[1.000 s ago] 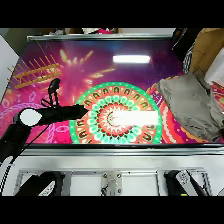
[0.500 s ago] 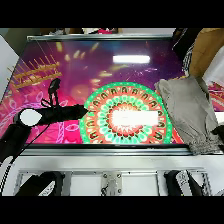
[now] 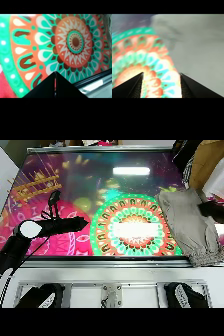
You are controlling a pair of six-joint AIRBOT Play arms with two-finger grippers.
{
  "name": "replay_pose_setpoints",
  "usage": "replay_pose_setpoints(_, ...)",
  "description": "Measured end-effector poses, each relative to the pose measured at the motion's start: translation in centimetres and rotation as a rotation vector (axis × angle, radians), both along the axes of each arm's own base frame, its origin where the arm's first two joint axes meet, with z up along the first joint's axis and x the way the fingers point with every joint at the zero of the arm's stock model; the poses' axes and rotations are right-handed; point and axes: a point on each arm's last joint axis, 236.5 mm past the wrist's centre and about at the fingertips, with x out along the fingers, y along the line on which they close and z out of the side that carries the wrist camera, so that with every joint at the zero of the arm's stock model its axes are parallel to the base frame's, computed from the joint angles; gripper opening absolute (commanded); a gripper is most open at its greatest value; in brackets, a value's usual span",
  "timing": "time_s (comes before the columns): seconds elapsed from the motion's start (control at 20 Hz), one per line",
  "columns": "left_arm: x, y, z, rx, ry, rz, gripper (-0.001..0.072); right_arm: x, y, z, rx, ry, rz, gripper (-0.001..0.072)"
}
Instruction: Fold the clothes and pants, and hang the long-sleeved shirts on hangers.
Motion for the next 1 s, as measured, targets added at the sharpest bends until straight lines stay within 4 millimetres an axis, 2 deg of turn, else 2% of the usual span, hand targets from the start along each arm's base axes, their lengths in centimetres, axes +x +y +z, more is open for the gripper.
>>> replay_pose_setpoints(0.05, 0.0, 0.0, 0.0, 0.0, -0.001, 0.0, 0.0011, 0.2, 3.3, 0.0, -0.021, -0.005, 0.115, 0.0481)
replay_pose_setpoints(0.1, 0.0, 0.0, 0.0, 0.0, -0.002, 0.001, 0.0012, 0.3, 6.0, -0.2, -0.037, -0.006, 0.206, 0.0449)
replay_pose_setpoints(0.2, 0.0, 0.0, 0.0, 0.0, -0.002, 0.001, 0.0012, -0.1, 10.6, -0.7, -0.055, -0.003, 0.358, 0.0075)
replay_pose_setpoints(0.25, 0.0, 0.0, 0.0, 0.0, -0.002, 0.001, 0.0012, -0.3, 12.3, -1.0, -0.064, 0.001, 0.415, 0.0021)
replay_pose_setpoints(0.35, 0.0, 0.0, 0.0, 0.0, -0.002, 0.001, 0.0011, -0.8, 14.6, -1.5, -0.071, 0.009, 0.49, 0.0023)
replay_pose_setpoints(0.5, 0.0, 0.0, 0.0, 0.0, -0.001, 0.001, 0.0012, -1.3, 16.2, -2.1, -0.076, 0.022, 0.546, 0.0023)
replay_pose_setpoints(1.0, 0.0, 0.0, 0.0, -0.001, 0.0, 0.001, 0.0012, -1.7, 17.1, -2.4, -0.078, 0.034, 0.583, 0.0023)
